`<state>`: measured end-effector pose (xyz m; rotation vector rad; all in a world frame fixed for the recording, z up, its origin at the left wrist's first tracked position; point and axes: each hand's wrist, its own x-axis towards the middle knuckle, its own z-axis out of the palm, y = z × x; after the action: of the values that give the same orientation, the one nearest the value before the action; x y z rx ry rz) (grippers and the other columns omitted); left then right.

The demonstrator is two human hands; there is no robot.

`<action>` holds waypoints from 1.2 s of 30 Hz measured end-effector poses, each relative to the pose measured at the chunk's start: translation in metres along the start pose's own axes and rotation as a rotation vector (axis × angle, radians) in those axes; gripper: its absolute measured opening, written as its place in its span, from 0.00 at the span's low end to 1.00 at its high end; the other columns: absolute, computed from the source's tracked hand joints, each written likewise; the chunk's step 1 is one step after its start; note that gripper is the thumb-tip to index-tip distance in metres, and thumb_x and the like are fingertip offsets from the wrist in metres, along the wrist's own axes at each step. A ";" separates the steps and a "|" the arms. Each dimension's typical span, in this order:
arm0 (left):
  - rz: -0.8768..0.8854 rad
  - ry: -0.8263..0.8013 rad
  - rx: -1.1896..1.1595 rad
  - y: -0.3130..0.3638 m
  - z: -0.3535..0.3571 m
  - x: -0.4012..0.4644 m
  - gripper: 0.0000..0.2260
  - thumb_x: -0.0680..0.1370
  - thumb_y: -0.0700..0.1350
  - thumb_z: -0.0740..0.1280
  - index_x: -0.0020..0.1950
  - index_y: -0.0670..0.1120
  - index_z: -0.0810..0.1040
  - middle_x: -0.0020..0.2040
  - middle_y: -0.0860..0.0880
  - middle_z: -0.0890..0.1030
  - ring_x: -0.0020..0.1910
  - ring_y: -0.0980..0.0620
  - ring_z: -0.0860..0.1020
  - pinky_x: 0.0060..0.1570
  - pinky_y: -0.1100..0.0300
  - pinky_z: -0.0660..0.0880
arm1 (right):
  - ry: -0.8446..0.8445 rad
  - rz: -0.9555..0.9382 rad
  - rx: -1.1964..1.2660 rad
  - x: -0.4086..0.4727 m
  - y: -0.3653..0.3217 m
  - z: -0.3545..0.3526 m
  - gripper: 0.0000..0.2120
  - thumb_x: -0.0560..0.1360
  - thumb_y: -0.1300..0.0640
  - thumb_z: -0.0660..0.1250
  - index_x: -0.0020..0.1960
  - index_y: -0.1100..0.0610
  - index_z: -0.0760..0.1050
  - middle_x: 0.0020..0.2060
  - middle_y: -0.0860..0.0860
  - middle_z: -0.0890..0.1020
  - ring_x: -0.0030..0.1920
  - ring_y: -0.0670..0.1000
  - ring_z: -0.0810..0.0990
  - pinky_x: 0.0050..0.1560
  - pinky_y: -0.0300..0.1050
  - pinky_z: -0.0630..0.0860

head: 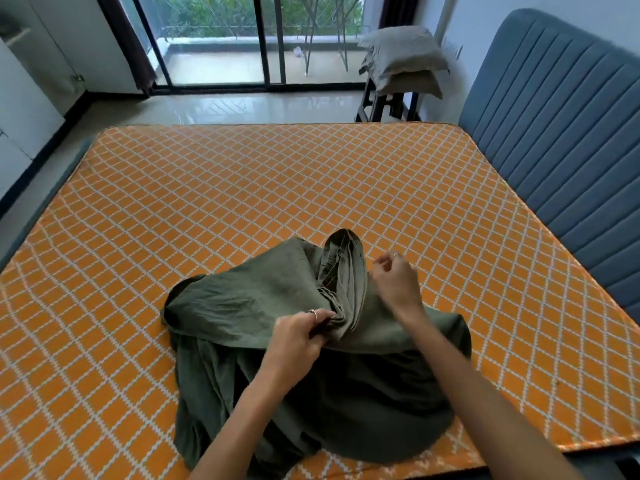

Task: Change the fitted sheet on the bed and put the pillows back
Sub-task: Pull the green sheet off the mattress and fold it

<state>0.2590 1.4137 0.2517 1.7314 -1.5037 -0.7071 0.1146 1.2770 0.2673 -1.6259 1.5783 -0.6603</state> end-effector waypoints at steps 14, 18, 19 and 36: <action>-0.067 -0.030 0.103 0.079 -0.046 -0.032 0.26 0.69 0.40 0.63 0.57 0.70 0.75 0.54 0.71 0.78 0.52 0.69 0.79 0.51 0.76 0.71 | -0.624 -0.065 -0.606 0.215 0.045 0.050 0.20 0.79 0.52 0.60 0.70 0.52 0.68 0.65 0.58 0.72 0.51 0.60 0.74 0.46 0.52 0.69; -0.171 0.028 0.140 0.074 -0.057 -0.030 0.35 0.66 0.31 0.65 0.56 0.72 0.75 0.51 0.70 0.80 0.51 0.69 0.79 0.49 0.76 0.72 | -0.779 -0.122 -0.692 0.227 0.064 0.072 0.20 0.82 0.52 0.53 0.72 0.56 0.68 0.69 0.60 0.70 0.64 0.61 0.72 0.58 0.51 0.70; -0.190 0.033 0.135 0.073 -0.059 -0.028 0.34 0.66 0.32 0.65 0.56 0.71 0.76 0.51 0.68 0.81 0.51 0.68 0.79 0.49 0.73 0.73 | -0.774 -0.112 -0.676 0.230 0.065 0.075 0.20 0.83 0.53 0.52 0.71 0.59 0.68 0.68 0.61 0.71 0.65 0.60 0.71 0.60 0.50 0.69; -0.261 0.017 0.083 0.076 -0.067 -0.021 0.11 0.79 0.57 0.61 0.57 0.57 0.79 0.56 0.60 0.82 0.54 0.60 0.81 0.54 0.68 0.75 | -0.675 0.065 -0.641 0.270 0.108 0.146 0.19 0.74 0.54 0.70 0.58 0.67 0.74 0.55 0.64 0.78 0.56 0.63 0.76 0.49 0.53 0.73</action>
<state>0.2644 1.4414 0.3511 2.0151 -1.3253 -0.7681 0.1950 1.0406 0.0586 -1.9440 1.3658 0.4636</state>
